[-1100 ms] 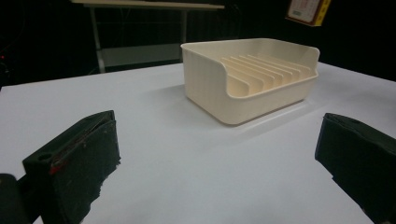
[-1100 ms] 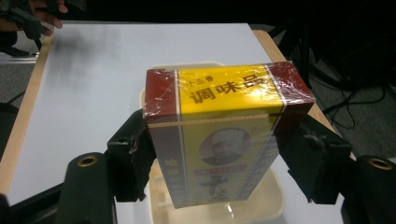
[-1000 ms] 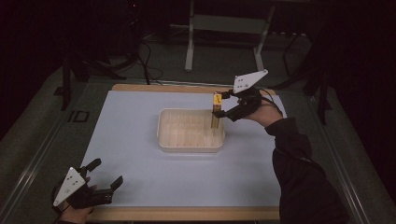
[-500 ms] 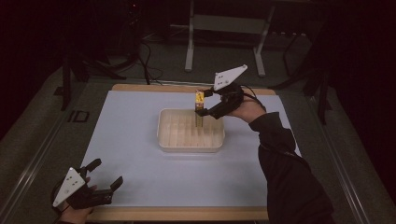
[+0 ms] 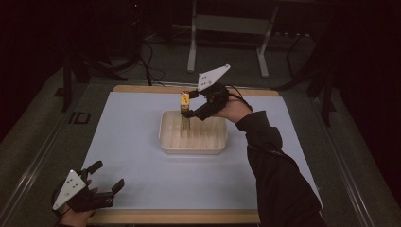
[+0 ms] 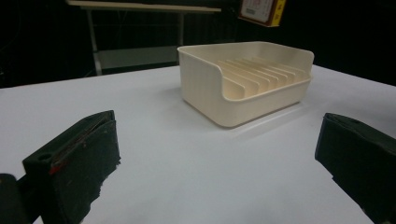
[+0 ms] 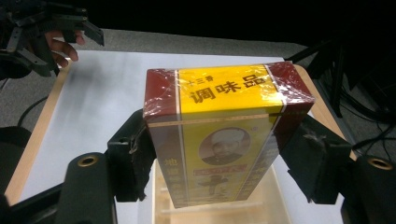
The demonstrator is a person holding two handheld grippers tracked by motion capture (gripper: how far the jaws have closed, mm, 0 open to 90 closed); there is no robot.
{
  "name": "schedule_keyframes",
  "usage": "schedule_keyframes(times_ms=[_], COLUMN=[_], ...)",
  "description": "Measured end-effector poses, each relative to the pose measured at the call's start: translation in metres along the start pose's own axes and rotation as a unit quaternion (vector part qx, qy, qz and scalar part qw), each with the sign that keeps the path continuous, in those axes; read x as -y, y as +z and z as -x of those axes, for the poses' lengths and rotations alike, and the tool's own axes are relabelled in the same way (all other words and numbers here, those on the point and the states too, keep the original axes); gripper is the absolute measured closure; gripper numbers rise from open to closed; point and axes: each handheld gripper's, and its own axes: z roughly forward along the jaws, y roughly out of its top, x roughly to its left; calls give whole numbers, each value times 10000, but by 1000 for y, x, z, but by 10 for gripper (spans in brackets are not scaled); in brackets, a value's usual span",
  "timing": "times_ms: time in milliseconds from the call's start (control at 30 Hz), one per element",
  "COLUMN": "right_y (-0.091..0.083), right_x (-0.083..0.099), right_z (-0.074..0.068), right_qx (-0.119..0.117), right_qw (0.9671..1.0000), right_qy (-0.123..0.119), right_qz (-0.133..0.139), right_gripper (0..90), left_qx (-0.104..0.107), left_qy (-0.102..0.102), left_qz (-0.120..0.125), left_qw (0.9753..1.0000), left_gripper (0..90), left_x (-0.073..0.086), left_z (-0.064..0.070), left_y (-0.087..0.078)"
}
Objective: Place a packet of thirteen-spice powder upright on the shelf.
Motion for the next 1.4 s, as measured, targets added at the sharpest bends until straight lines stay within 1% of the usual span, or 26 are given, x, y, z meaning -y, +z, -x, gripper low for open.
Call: schedule_keyframes(times_ms=[133,167,333,367,400,567,633,1000,1100,1267,1400], right_y=[11,13,28,28,33,44,49,71,76,82,89], right_x=[-5,-6,-12,-12,-14,-17,-17,-2,3,12,18], right_z=[0,0,-2,-2,-2,-2,-2,-1,-1,0,1], right_qx=[-46,-79,-148,-148,-154,-233,-235,-338,-357,-391,-433], right_qw=[10000,10000,9999,9999,9998,9995,9995,9990,9990,9989,9988], right_qy=[-27,5,-41,-41,-52,-8,-20,138,130,187,194], right_qz=[44,46,54,54,103,220,224,269,227,196,118], right_gripper=[308,308,308,308,308,309,309,322,323,322,322], left_qx=[0,4,14,14,13,26,25,40,44,51,60], left_qy=[-7,-7,-5,-5,-5,-7,1,5,8,11,-7], left_qz=[9,12,30,30,30,36,33,25,23,17,27], left_qw=[10000,10000,10000,10000,10000,10000,10000,10000,10000,10000,10000], left_gripper=[0,0,0,0,0,0,0,0,0,0,0], left_x=[0,0,0,0,0,0,0,1,1,1,1], left_z=[0,0,0,0,0,0,0,-1,-1,-1,0], left_y=[0,0,-1,-1,-1,-1,-1,-1,-1,0,0])
